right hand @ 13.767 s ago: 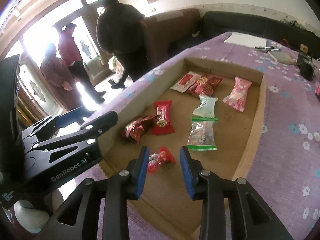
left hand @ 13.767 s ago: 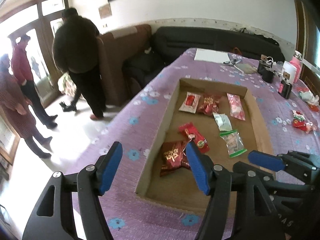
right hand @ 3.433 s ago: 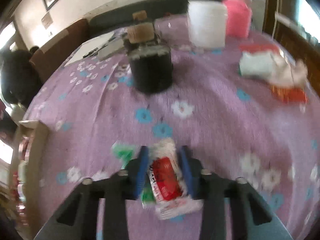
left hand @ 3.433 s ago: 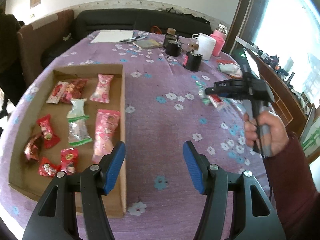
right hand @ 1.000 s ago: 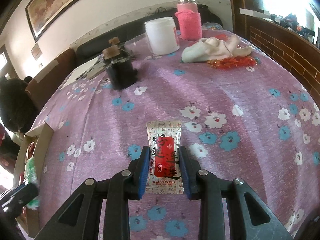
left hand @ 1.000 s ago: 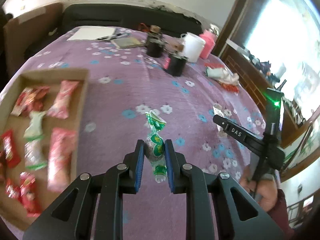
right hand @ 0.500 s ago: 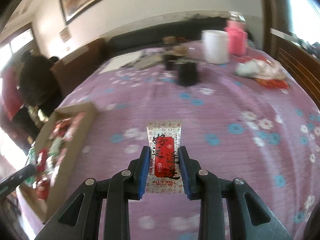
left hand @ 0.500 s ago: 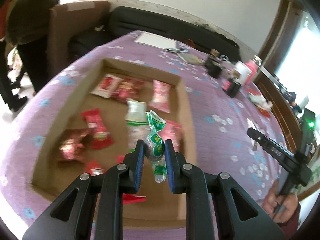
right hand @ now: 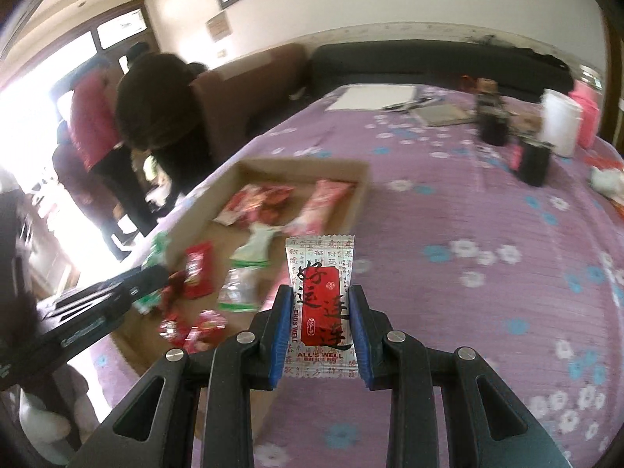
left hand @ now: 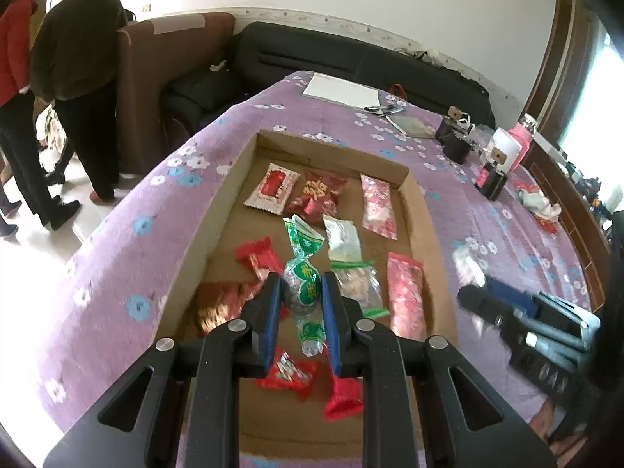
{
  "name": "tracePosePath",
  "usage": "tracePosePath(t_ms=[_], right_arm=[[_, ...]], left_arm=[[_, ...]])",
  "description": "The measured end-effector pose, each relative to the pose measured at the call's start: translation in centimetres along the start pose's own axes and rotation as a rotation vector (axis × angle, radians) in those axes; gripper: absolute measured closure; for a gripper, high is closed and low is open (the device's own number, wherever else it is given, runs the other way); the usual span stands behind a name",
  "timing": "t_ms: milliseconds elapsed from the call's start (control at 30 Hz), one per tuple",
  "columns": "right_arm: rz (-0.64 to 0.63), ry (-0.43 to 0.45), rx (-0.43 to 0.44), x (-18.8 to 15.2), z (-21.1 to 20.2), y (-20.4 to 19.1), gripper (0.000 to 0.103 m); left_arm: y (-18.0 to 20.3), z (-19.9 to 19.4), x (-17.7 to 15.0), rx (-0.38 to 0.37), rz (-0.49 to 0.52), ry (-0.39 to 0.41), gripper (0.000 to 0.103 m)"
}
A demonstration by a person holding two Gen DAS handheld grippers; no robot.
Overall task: Organize snacks
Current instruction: 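Carry the green candy into the tray and release it while the right tool releases the packet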
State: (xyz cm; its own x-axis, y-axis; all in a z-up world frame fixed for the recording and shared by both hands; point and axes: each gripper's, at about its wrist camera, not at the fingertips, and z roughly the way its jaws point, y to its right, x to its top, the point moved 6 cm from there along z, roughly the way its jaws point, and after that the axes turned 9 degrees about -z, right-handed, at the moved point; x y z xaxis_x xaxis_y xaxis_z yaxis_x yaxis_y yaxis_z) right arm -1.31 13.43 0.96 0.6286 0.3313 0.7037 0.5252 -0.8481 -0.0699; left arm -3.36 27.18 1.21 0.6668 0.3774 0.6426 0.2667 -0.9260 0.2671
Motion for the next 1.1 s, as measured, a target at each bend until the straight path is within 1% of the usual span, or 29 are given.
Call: tracePosePath(t_ms=[200,400,700,1100], right_arm=[[-0.033,-0.038,0.042,-0.4,2.1,-3.0,0.074],[-0.063,-0.060,0.061,-0.9,3.4,-4.8,0.074],[-0.096,-0.079,0.042,-1.3,5.2,-5.4,0.074],[-0.119,-0.075,0.025,-1.6,5.3,-5.7,0.073]], left_arm=[[-0.6,2.3,1.2,0.031,0.016,-0.041,0.085],[-0.5,4.4,1.7,0.078,0.031,-0.078,0.085],[0.6,5.8,2.3,0.115,0.067,-0.087,0.085],[0.7,6.3,2.5,0.135,0.080,-0.079,0.085]])
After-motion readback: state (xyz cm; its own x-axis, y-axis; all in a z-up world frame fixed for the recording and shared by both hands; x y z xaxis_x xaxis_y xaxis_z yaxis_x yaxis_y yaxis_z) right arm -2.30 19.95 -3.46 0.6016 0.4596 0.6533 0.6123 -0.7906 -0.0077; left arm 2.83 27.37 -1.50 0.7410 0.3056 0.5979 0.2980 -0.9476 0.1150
